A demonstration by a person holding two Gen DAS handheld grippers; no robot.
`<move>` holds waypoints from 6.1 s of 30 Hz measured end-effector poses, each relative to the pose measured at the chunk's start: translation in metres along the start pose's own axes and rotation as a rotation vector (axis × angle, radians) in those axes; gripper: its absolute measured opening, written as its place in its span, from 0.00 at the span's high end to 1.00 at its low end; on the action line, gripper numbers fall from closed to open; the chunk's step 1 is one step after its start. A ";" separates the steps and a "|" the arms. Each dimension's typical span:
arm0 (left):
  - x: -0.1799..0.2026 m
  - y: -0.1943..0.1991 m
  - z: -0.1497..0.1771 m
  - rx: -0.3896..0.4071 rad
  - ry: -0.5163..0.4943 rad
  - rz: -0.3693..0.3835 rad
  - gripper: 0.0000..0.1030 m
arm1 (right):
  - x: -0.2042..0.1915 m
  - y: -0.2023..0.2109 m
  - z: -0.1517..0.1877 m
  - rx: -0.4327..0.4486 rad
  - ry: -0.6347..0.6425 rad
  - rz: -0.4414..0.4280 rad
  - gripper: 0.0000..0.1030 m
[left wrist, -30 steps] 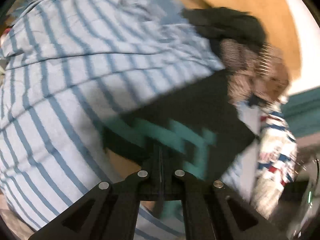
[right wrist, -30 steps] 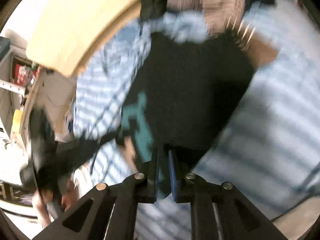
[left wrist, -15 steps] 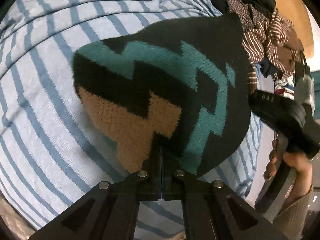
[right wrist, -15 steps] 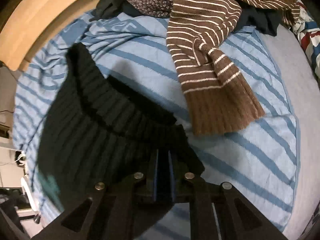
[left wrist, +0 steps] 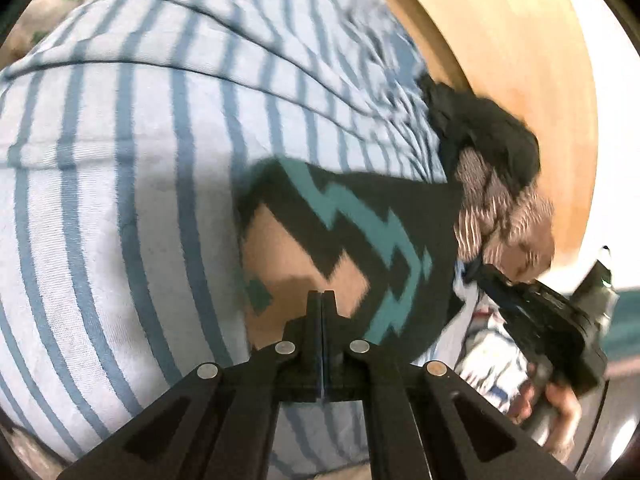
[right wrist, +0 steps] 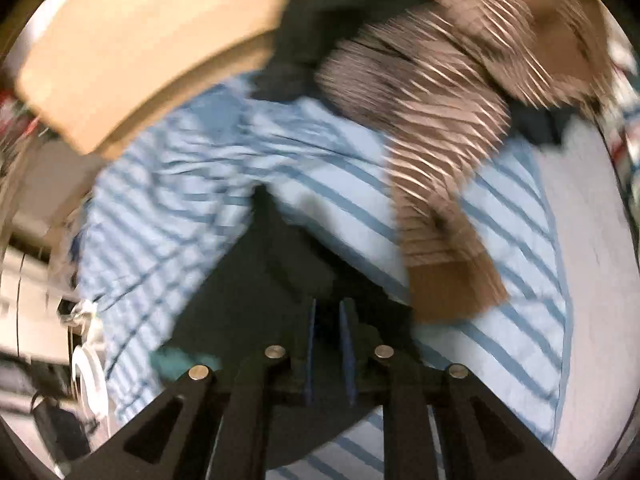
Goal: Fold clothes
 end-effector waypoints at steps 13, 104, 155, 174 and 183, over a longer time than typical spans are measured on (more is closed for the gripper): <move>0.003 -0.041 -0.014 -0.022 -0.054 -0.112 0.98 | -0.035 -0.094 -0.033 -0.151 0.102 0.253 0.90; -0.050 0.038 -0.013 -0.070 0.093 0.193 0.47 | 0.014 -0.070 0.178 -0.027 -0.419 -0.474 0.21; 0.000 -0.053 -0.044 -0.209 0.221 0.545 0.41 | 0.039 -0.098 0.126 0.087 -0.585 -0.873 0.04; 0.010 -0.071 -0.045 -0.215 0.191 0.456 0.43 | 0.059 -0.143 0.104 0.020 -0.657 -0.982 0.00; 0.019 -0.071 -0.057 -0.224 0.187 0.420 0.43 | 0.053 -0.150 0.080 -0.014 -0.589 -0.884 0.00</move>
Point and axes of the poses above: each gripper's, at about its wrist camera, not at the fingertips, and y roughly against the way its jaws point, x to its right, z to its underside, the point moved 1 cm from there along -y, roughly the way its jaws point, and after that the axes turned 15 degrees about -x, right-handed, at the moved point
